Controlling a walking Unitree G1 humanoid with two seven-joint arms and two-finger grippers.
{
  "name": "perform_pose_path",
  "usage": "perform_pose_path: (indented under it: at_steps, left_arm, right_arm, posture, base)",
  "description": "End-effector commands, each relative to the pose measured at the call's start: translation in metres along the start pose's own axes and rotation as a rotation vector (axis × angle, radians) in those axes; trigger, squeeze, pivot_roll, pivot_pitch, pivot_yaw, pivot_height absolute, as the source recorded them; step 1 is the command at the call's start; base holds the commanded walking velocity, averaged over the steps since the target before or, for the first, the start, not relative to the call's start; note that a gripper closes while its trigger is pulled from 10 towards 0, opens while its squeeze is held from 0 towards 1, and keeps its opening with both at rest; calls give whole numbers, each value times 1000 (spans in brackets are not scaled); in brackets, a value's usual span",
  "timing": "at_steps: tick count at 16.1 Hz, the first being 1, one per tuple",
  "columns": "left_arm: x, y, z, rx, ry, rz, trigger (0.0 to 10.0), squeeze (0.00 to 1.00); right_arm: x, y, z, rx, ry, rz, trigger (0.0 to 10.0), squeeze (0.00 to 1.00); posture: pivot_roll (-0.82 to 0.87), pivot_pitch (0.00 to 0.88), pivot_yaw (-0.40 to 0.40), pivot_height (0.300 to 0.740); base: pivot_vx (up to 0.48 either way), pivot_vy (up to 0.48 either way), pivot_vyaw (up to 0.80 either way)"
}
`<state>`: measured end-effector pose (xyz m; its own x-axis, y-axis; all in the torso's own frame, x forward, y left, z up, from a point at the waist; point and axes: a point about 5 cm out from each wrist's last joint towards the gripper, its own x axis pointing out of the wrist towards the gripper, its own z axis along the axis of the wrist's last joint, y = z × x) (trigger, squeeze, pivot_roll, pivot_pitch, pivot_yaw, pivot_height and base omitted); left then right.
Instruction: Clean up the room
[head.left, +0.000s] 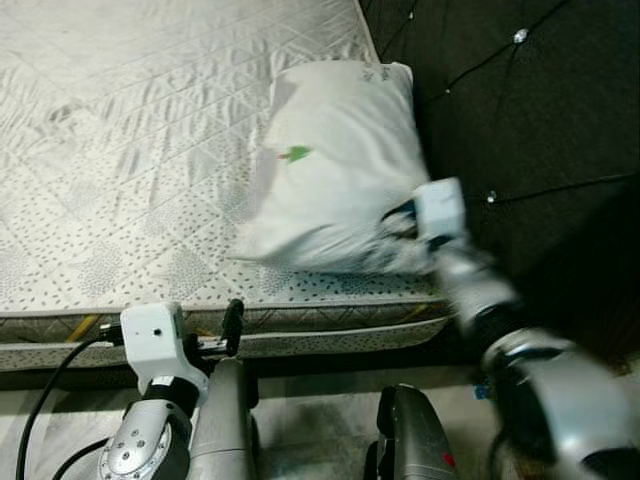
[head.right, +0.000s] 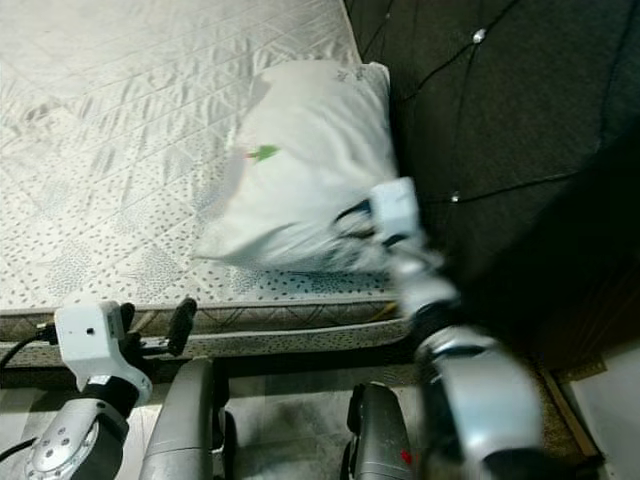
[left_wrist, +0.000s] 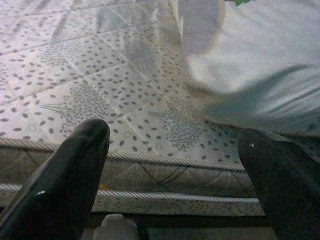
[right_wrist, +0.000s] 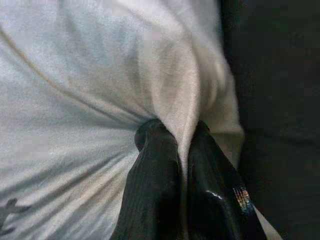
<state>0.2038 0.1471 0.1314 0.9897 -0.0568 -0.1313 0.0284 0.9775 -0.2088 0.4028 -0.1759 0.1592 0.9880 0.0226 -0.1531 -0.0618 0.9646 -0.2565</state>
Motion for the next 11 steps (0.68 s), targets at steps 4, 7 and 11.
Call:
perform_pose_path:
  at_steps: [4,7,11]
  left_arm:
    - [2,-2,2,8,-11,-9,10000,0]
    - [5,-1,4,13,-21,-9,10000,0]
    - [9,1,6,14,-33,-5,10000,0]
  right_arm:
    - [2,-40,43,-62,-107,-36,0,0]
    - [1,-45,44,-76,-100,-10,0,0]
    - [-5,-58,19,-20,-57,-20,0,0]
  posture:
    - [125,198,-29,590]
    - [123,192,-24,590]
    - [115,179,-19,590]
  base:
    - [0,0,0]
    - [0,0,0]
    - [0,0,0]
